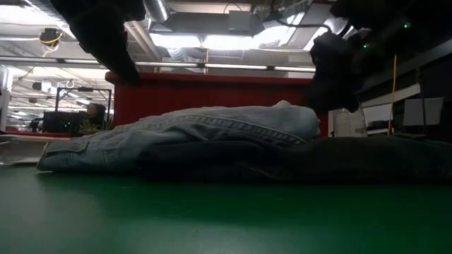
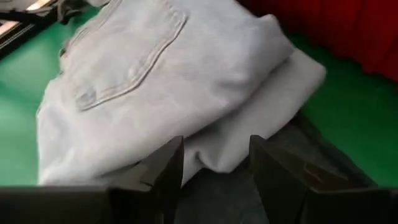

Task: Fold laundry
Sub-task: Stack the light blue jeans on top of the dark blue jeans

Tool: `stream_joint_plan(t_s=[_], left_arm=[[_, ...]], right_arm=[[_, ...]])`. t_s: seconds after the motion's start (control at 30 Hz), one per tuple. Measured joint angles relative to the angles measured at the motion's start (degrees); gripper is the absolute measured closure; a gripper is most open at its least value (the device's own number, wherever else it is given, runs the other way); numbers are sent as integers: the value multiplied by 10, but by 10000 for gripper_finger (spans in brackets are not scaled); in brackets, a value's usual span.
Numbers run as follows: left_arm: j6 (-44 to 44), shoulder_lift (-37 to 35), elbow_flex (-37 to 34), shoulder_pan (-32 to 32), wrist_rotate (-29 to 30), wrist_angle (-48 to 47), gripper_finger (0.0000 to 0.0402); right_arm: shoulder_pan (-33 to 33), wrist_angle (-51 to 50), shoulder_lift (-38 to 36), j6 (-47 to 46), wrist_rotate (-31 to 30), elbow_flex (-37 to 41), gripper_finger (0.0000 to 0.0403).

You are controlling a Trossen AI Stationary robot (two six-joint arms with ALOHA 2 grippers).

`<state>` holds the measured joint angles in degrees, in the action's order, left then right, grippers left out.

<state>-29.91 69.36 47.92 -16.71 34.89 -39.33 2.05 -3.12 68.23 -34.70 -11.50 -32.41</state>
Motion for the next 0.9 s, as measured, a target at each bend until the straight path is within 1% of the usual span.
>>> stream_joint_plan(t_s=[0.1,0.17,0.4,0.57,0.67,0.77,0.9], left_arm=[[0,0,0,0,0,1,281],[0,0,0,0,0,2,281],[0,0,0,0,-1,3,281],[0,0,0,0,-1,4,281],[0,0,0,0,0,4,281],[0,0,0,0,0,4,281],[0,0,0,0,0,5,281]], right_arm=[[-10,-1,12,-4,-15,0,221],[-15,3,22,-25,-19,-1,221],[-22,2,65,-72,-12,-1,221],[-21,3,92,-89,-8,-1,221],[-21,25,110,-90,7,-1,221],[-21,69,130,-90,18,-1,221],[-21,105,155,-90,21,-1,221]])
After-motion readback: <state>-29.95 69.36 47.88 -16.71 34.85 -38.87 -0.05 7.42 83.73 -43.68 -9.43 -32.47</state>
